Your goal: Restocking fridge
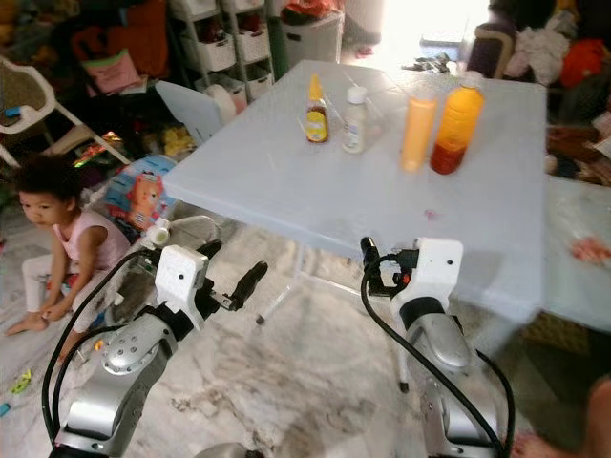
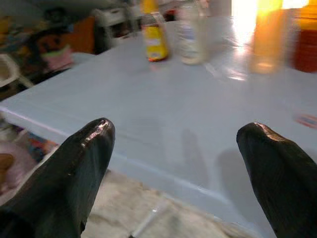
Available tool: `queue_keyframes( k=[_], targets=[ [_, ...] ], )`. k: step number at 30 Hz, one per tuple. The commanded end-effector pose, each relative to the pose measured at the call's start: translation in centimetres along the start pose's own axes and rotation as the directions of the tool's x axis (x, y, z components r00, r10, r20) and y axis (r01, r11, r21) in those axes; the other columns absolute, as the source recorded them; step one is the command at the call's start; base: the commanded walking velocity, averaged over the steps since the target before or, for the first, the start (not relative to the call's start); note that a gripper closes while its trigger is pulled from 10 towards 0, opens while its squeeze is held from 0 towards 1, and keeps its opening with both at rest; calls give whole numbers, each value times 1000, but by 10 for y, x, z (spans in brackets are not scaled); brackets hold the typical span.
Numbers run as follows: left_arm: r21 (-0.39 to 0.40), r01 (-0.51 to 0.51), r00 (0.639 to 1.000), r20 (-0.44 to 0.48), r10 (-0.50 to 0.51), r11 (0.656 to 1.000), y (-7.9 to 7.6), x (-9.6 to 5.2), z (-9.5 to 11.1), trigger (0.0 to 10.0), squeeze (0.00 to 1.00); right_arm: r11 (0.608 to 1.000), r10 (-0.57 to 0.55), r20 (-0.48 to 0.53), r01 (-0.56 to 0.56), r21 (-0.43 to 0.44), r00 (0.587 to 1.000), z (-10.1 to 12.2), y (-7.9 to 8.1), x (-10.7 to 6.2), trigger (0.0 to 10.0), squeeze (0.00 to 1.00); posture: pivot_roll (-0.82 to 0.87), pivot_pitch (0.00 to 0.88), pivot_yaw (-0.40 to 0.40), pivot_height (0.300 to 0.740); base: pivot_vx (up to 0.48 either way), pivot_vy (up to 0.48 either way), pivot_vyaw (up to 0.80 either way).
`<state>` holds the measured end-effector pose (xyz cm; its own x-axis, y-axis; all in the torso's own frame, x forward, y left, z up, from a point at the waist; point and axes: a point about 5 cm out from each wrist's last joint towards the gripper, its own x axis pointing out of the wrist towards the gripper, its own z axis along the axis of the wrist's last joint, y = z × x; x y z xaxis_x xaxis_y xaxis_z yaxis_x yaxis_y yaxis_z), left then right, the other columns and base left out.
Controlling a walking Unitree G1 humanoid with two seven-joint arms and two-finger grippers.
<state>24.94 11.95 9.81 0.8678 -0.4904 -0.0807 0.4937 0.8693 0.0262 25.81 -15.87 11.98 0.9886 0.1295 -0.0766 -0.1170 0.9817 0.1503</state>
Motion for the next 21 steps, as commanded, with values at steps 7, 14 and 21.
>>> queue_keyframes(
  k=[7, 14, 21],
  targets=[
    [12, 14, 1000, 18, -14, 1000, -2, 3, 5, 10000, 0, 992, -99, 16, 100, -71, 995, 5, -18, 3, 10000, 0, -57, 0, 40, 740, 480, 0, 0],
    [8, 11, 999, 31, -11, 1000, -2, 3, 5, 10000, 0, 977, -124, -14, 120, -179, 992, 0, -21, 7, 10000, 0, -56, 0, 36, 740, 328, 0, 0],
    [9, -38, 997, 66, 38, 999, 1, 5, 9, 10000, 0, 969, -119, 2, 116, -219, 993, -3, -14, 10, 10000, 0, -57, 0, 33, 740, 0, 0, 0]
  ],
)
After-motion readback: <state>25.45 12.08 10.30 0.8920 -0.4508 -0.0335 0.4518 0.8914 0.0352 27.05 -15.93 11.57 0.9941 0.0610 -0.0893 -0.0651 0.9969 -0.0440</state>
